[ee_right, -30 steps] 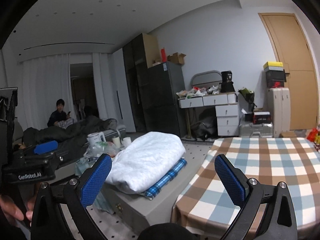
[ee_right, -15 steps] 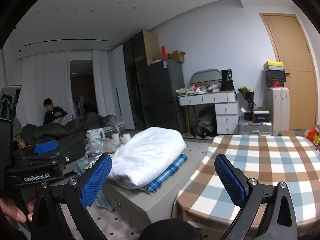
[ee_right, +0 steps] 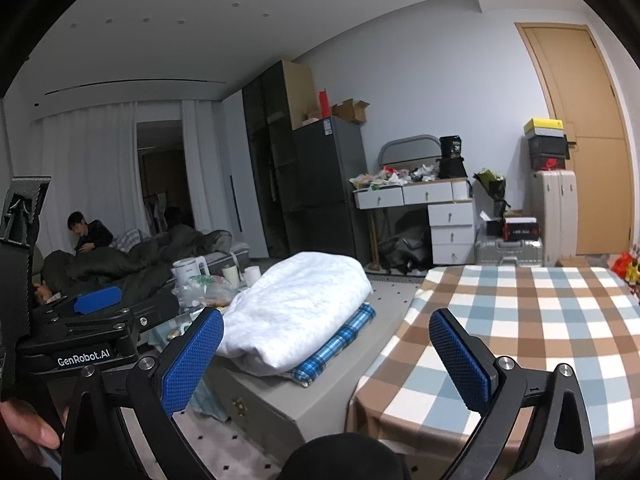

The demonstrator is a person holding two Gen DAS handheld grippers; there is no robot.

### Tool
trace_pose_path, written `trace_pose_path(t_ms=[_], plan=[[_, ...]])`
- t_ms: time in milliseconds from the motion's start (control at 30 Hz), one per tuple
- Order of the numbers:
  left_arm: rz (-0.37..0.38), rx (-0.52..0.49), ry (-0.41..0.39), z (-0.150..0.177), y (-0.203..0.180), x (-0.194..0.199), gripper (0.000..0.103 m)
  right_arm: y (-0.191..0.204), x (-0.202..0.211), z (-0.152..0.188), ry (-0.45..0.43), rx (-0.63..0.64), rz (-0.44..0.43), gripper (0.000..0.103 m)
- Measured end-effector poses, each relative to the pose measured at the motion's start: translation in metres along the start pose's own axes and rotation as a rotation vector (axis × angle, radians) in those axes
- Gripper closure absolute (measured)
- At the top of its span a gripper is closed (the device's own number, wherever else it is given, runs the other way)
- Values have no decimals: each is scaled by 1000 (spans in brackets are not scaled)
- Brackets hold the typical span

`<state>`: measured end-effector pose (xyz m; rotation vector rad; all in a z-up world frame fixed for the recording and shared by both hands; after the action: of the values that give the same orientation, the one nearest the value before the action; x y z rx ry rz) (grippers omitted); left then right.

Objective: Fold large clothes

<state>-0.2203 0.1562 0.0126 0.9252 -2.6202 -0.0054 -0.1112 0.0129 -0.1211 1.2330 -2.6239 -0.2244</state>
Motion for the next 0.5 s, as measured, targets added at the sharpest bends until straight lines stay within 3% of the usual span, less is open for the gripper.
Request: trace_pose_path(t_ms=[500], plan=[[0,-20,-3,-2,-3,4,2,5,-4,1,5,-17,-14,0]])
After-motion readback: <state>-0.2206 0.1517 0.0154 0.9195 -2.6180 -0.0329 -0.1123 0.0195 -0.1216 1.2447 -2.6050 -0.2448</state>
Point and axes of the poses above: each gripper's, at about its wrist camera, not at the fingertips, and x roughly against the way its jaws point, y to its left, z to its underside, the point moved 3 cm from there along -x, roughly the way its jaws point, and after that the axes turned 6 degrees about -x, right-handed, at the moved point
